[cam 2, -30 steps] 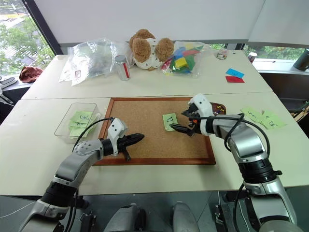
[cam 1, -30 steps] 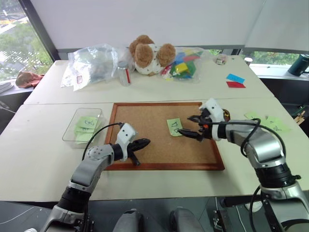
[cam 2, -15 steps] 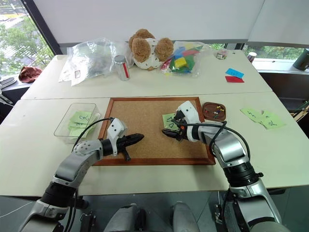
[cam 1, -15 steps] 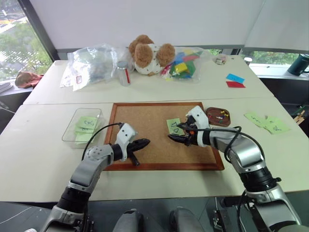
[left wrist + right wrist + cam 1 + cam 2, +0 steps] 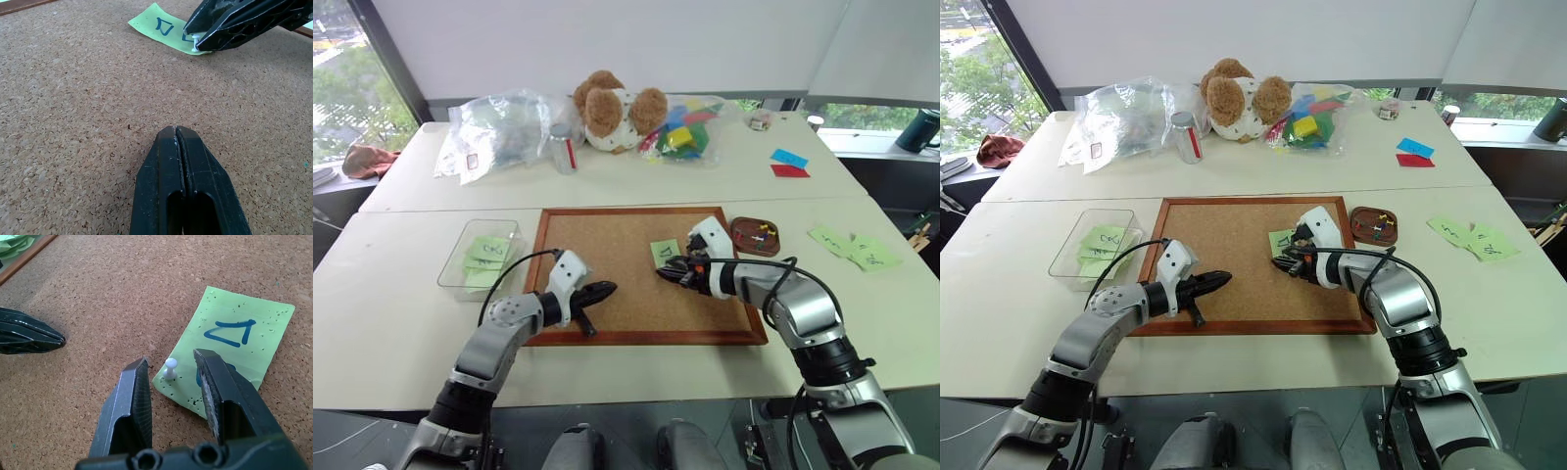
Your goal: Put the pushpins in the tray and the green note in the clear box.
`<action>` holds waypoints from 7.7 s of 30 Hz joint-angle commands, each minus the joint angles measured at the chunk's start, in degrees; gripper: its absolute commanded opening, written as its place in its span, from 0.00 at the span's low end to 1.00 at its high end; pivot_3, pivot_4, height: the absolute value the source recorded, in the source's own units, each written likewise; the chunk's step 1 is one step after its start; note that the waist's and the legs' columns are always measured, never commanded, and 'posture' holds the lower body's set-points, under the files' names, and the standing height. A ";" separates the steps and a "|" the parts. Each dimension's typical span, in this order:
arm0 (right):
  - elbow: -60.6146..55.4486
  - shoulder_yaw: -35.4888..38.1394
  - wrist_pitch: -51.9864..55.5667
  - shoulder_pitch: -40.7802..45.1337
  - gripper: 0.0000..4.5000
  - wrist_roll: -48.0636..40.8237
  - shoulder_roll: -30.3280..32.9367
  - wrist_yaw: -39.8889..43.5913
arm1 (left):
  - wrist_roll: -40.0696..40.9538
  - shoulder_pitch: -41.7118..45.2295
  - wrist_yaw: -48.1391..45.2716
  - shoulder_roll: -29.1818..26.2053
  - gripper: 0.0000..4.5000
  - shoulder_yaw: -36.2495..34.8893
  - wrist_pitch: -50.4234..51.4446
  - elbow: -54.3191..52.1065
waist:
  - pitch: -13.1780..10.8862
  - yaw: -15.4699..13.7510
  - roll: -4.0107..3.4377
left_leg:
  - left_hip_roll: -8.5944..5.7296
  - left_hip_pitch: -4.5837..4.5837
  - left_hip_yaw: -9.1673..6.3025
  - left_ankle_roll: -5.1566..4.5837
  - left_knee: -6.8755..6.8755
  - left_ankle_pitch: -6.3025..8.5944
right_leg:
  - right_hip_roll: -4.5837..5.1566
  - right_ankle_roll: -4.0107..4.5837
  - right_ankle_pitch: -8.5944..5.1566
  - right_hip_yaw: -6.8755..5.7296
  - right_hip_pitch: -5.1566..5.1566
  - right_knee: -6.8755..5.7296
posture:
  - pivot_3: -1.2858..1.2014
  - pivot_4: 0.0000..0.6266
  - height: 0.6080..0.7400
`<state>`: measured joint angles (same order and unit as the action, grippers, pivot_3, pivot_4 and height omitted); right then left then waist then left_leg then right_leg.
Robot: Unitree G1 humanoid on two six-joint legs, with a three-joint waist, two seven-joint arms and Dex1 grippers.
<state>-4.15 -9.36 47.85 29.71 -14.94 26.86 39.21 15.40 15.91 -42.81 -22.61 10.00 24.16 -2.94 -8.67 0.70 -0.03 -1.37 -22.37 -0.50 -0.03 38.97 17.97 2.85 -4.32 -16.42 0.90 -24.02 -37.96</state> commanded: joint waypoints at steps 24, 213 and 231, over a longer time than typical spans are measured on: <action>-13.11 4.39 6.46 4.72 0.01 -6.48 3.07 1.10 | -1.89 -1.65 -0.12 -0.19 0.00 1.97 1.48 3.48 | 0.00 -0.06 0.00 | 0.00 -0.01 0.00 -0.01 -0.01 0.01 | 0.00 0.00 0.00 0.00 0.00 0.02 | 0.52 0.24 1.00; -8.21 2.35 -13.97 10.42 1.00 -7.59 15.70 27.37 | 10.69 4.21 37.60 -11.62 0.12 -27.26 25.07 -9.60 | -0.14 -0.13 0.25 | -0.04 -0.51 -0.01 0.46 0.13 -0.26 | -0.07 -0.15 0.08 0.07 -0.52 -0.04 | 0.52 0.24 1.00; -7.11 2.38 -14.12 10.71 1.00 -6.89 15.75 26.13 | 9.35 8.58 33.93 -14.25 0.97 -29.84 27.81 -11.97 | -0.14 -0.14 0.25 | -0.04 -0.52 -0.01 0.36 0.14 -0.20 | -0.05 -0.15 0.08 0.06 -0.52 -0.04 | 0.52 0.24 1.00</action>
<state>-10.72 -8.45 34.52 39.39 -21.53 42.08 65.46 25.46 22.96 -8.66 -35.12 -17.77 52.34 -12.31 -8.81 0.56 0.23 -1.41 -22.90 -0.51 0.33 39.10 17.77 2.80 -4.47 -16.33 0.97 -24.55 -38.00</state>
